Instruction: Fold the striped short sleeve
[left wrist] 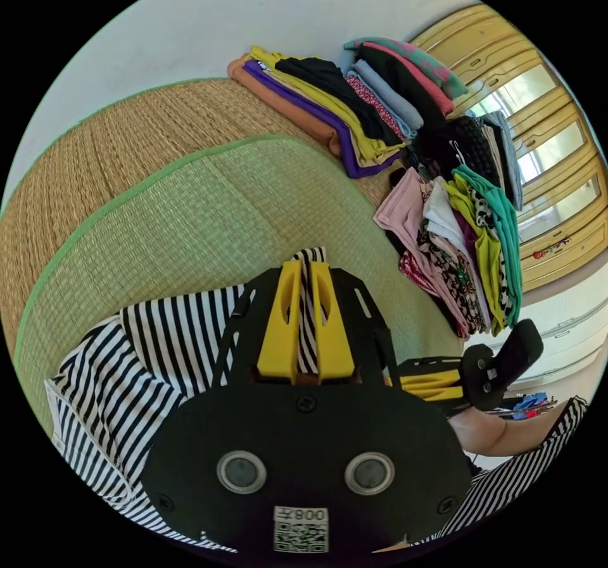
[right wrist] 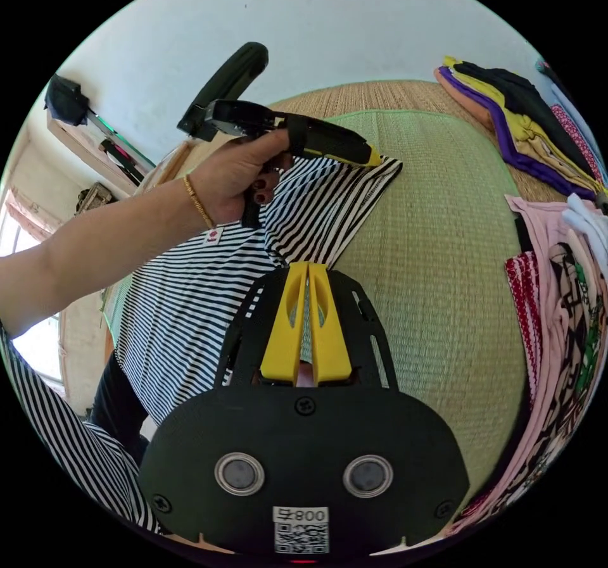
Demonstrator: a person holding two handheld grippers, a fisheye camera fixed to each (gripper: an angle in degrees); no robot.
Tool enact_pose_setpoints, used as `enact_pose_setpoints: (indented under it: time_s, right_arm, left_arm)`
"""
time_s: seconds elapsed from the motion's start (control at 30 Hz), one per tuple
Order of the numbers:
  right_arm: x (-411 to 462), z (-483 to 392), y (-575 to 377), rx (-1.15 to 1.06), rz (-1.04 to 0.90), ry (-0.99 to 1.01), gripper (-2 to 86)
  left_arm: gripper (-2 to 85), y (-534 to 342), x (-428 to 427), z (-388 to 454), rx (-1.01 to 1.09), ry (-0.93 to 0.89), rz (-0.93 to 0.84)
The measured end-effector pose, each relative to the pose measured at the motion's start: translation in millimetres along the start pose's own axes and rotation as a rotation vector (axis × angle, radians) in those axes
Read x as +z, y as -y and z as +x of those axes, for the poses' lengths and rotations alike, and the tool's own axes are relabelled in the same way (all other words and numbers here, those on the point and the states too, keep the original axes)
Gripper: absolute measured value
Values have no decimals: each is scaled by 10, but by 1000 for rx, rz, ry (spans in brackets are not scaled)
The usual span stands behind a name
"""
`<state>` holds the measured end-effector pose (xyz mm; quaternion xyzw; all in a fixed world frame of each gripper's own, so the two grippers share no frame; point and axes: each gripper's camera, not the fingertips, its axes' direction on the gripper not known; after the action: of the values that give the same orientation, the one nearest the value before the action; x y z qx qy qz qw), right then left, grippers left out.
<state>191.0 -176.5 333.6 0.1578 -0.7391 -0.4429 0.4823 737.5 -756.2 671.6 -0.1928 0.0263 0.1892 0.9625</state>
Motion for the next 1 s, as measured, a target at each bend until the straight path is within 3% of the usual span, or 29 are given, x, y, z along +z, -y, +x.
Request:
enact_pose_setpoints:
  time_s: [0.33,0.53,0.9,1.0]
  right_arm:
    - [-251,-194,399,-47,114,-50,0]
    - [328,-170,786,-53,-64,-165,0]
    - [258,-181,648,34,19,-114,0]
    - [235,-246,707,34,28,-128,0]
  left_arm:
    - [34,-446,-375,-226,-39,-1,124]
    - [20,-599,-180,-349,-76,64,60]
    - [5,-921,-257,-536,-91,136,100]
    - [5,-1157,-434,-564,-81,68,158]
